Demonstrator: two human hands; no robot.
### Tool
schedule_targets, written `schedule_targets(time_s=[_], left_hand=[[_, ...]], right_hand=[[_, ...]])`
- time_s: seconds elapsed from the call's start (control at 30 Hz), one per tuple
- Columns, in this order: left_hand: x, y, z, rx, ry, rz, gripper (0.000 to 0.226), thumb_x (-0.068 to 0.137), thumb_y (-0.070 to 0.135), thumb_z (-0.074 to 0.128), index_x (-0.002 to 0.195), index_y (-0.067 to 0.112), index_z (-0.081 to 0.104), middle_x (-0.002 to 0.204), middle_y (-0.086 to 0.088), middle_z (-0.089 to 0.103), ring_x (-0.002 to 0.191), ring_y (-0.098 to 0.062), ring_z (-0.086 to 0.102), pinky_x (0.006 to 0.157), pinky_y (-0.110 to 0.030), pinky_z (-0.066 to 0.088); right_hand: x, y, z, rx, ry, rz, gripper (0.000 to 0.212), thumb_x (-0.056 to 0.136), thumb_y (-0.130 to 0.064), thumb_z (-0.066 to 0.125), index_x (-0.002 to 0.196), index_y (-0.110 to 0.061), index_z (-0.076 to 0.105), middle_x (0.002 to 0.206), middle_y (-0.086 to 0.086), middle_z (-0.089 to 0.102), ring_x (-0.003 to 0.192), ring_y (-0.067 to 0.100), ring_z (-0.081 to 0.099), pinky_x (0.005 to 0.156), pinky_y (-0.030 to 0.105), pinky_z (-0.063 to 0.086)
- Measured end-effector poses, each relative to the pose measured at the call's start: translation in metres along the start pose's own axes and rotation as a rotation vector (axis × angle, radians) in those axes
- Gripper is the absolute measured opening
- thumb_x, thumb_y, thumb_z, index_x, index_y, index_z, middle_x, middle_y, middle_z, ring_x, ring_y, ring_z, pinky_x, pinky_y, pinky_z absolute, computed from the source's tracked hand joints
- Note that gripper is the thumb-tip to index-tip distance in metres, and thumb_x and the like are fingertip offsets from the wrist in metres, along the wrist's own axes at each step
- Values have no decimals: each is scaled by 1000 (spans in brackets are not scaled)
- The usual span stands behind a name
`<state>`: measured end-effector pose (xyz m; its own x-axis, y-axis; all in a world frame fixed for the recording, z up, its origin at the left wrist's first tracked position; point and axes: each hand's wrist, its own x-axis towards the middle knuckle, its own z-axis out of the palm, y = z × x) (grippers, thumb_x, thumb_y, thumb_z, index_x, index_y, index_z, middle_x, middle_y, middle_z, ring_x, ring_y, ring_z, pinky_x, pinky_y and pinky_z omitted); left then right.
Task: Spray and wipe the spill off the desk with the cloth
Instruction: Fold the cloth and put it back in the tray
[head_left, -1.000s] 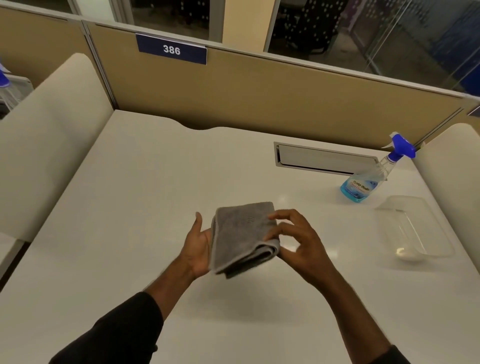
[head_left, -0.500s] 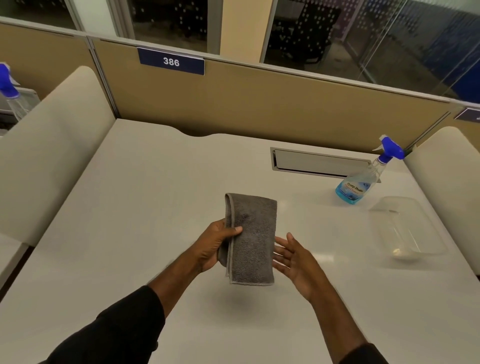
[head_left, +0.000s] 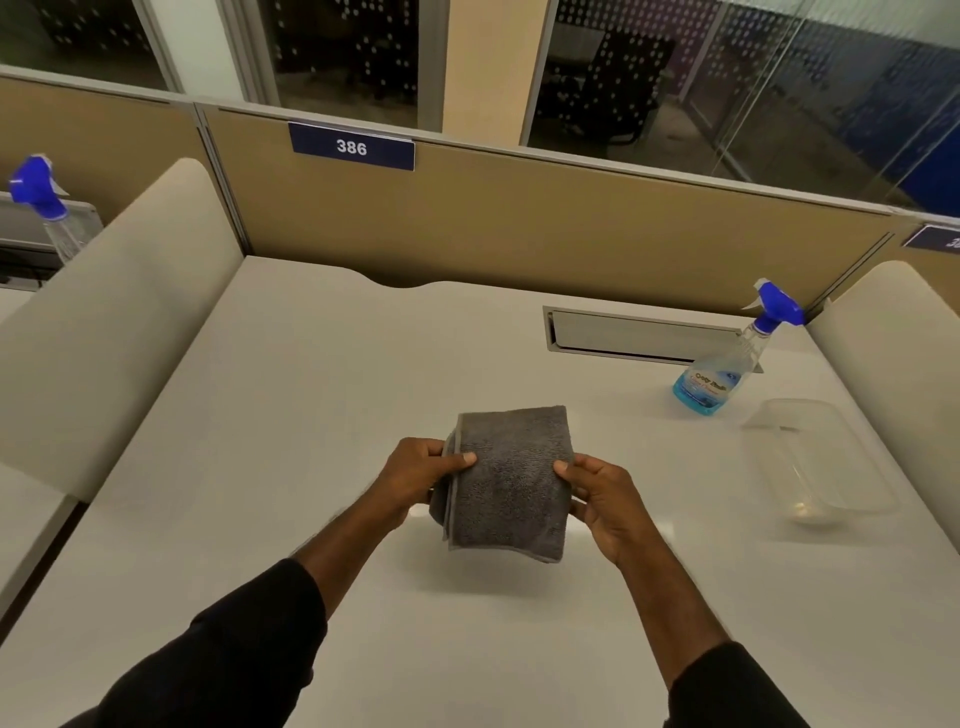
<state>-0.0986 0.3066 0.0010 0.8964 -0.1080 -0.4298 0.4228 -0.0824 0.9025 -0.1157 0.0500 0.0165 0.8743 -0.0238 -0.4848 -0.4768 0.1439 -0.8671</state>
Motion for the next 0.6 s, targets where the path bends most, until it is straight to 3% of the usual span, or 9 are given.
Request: schedule_targets(time_s=[0.27,0.47,0.6], left_hand=[[4,21,-7,-20,-43,68,30,74,21,81,101,10,74,92,-7,77,88,-22,72,72,-37,57],[4,30,-9,-38,-11,136,11,71,20,83,76,15,76,75,-4,75,68,-13,71,57,-25,54],[5,32,-9,-102,47,158,7,70,16,83,72,15,76,67,0,73,60,-8,68,49,-19,49]], right_hand=[[-4,-20,-7,-116,-34,-131,19,90,-4,70,104,-14,78,100,6,81,89,17,77,68,25,61],[-6,-30,-7,-192,45,-280,18,87,1,73,101,-10,77,91,6,82,81,19,78,64,26,62],[-10,-31,-3,-130,-1,-266,22,88,-3,73,110,-9,75,100,7,81,89,21,78,68,27,62]])
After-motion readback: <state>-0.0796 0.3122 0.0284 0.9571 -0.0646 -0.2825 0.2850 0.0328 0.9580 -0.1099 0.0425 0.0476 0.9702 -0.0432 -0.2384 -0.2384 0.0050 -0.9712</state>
